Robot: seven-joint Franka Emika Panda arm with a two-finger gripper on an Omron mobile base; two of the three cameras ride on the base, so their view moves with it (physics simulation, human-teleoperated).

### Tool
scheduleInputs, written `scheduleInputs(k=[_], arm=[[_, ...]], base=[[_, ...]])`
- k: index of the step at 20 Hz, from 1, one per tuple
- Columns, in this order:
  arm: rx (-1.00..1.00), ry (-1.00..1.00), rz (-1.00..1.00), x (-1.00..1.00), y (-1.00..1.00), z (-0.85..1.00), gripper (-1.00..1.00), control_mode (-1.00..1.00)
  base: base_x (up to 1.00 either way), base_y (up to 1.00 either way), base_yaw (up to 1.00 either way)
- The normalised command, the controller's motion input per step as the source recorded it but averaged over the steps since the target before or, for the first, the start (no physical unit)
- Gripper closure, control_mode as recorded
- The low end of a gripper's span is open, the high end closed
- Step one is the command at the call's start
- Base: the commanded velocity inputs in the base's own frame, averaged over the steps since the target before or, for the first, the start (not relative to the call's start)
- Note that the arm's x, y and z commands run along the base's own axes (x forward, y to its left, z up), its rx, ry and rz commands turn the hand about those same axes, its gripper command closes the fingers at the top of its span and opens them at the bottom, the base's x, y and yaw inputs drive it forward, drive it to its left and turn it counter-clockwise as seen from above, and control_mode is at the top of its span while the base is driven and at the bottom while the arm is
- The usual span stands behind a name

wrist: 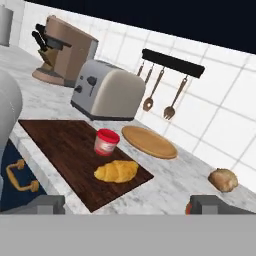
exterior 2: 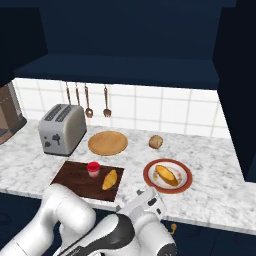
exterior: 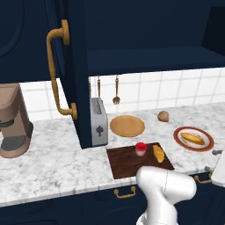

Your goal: From the different types of pastries on the counter, select a croissant and place it on the cutting board. Then retrieve a jar of jam from the cabinet and place it alongside the croissant on the cutting board.

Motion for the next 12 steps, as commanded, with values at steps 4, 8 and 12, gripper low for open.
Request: scheduleInputs(k=[4, 8, 12], arm=[[0.0, -0.09, 0.0, -0.17, -0.01, 0.01, -1.0, -1.0], [0.0, -0.12, 0.0, -0.22, 0.0, 0.43, -1.0, -1.0], [0.01, -0.07, 0.0, -0.24, -0.12, 0.91, -1.0, -1.0]], base=[[0.0, 0.0, 0.0], [0.0, 0.0, 0.0], [0.0, 0.0, 0.0]])
